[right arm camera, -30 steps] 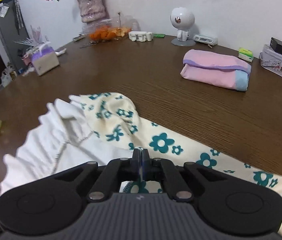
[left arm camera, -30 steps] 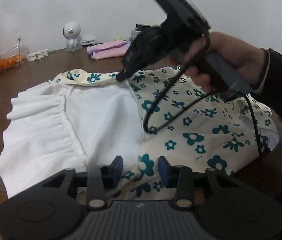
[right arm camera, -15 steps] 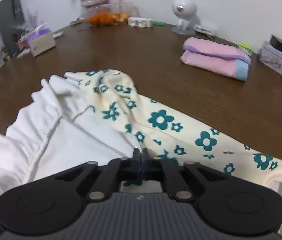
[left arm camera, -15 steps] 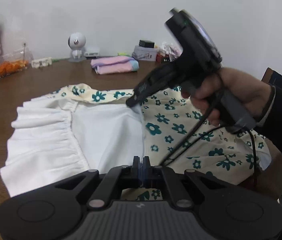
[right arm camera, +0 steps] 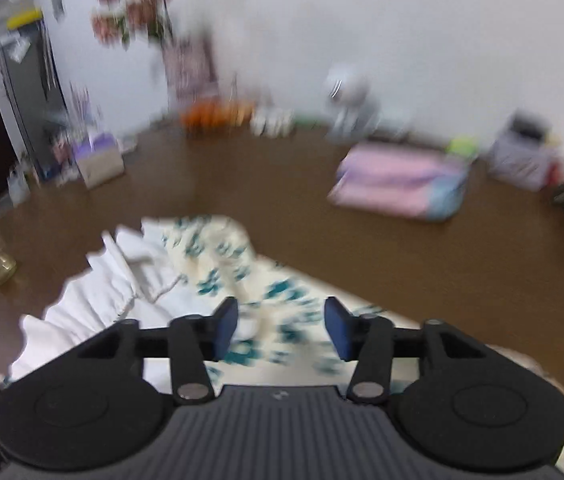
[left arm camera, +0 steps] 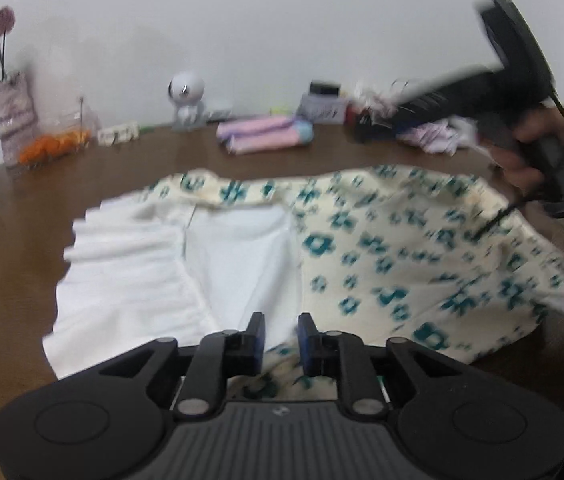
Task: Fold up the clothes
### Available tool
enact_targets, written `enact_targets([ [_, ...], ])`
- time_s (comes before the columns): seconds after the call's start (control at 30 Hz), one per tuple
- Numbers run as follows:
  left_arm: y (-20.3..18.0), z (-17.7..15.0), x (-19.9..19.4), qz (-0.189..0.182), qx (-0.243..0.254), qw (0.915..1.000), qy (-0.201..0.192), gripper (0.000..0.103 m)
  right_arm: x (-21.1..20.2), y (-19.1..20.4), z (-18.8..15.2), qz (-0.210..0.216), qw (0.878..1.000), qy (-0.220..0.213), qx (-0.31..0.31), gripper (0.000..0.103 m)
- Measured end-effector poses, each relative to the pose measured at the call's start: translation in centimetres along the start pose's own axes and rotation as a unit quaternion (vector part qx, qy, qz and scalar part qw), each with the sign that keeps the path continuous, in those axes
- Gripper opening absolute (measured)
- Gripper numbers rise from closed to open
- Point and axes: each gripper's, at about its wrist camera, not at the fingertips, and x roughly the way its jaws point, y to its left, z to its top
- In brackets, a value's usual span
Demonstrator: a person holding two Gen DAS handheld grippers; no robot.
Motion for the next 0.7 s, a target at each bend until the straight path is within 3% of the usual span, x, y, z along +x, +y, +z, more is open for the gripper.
enact_targets([
  [0.07, -1.8, 1.1, -0.1, -0.024, 0.006, 0.9996, -0.015, 0.023, -1.6, -2.4, -0.6, -0.008, 1.000, 0.006, 0.017, 0.049],
  [0.17, -6.9, 1.8, 1.6, -0.090, 0.043, 0.9949, -0.006, 0.026, -1.0, -3.8, -1.3, -0.010, 0.999, 0.020, 0.034, 0.041],
  [0.33, -14.8, 1.0, 4.9, -0.105, 0.091, 0.9896, 0.037, 0.033, 0.4, -5.3, -2.3, -0.002, 0.998, 0.032, 0.049, 0.041],
  [0.37, -15.8, 0.8, 5.4, -0.090, 0.097, 0.9905, 0.037, 0.040, 0.7, -5.6, -2.5, -0.001, 0.998, 0.035, 0.052, 0.034],
  [0.4, -16.6, 0.6, 6.0, -0.078, 0.103, 0.9909, 0.037, 0.043, 1.0, -5.9, -2.7, 0.001, 0.998, 0.038, 0.055, 0.010],
  [0.43, -17.0, 0.5, 6.6, -0.071, 0.108, 0.9908, 0.039, 0.042, 1.3, -6.1, -2.9, 0.002, 0.998, 0.040, 0.058, 0.002],
  [0.5, -17.1, 0.4, 7.0, -0.068, 0.112, 0.9905, 0.041, 0.024, 1.9, -6.7, -3.3, 0.005, 0.997, 0.045, 0.064, 0.002],
  [0.53, -17.0, 0.3, 6.9, -0.069, 0.113, 0.9903, 0.042, 0.005, 2.1, -7.0, -3.5, 0.007, 0.997, 0.048, 0.067, 0.002],
  [0.6, -16.6, 0.3, 6.8, -0.072, 0.113, 0.9899, 0.045, 0.004, 2.7, -7.6, -4.0, 0.010, 0.996, 0.053, 0.073, 0.005],
  [0.67, -15.8, 0.2, 6.0, -0.073, 0.116, 0.9892, 0.051, 0.003, 0.5, -8.0, -4.3, 0.012, 0.997, 0.047, 0.067, 0.015],
  [0.7, -15.4, 0.0, 5.6, -0.067, 0.120, 0.9890, 0.054, 0.003, -1.2, -8.3, -4.6, 0.014, 0.997, 0.034, 0.061, 0.031],
])
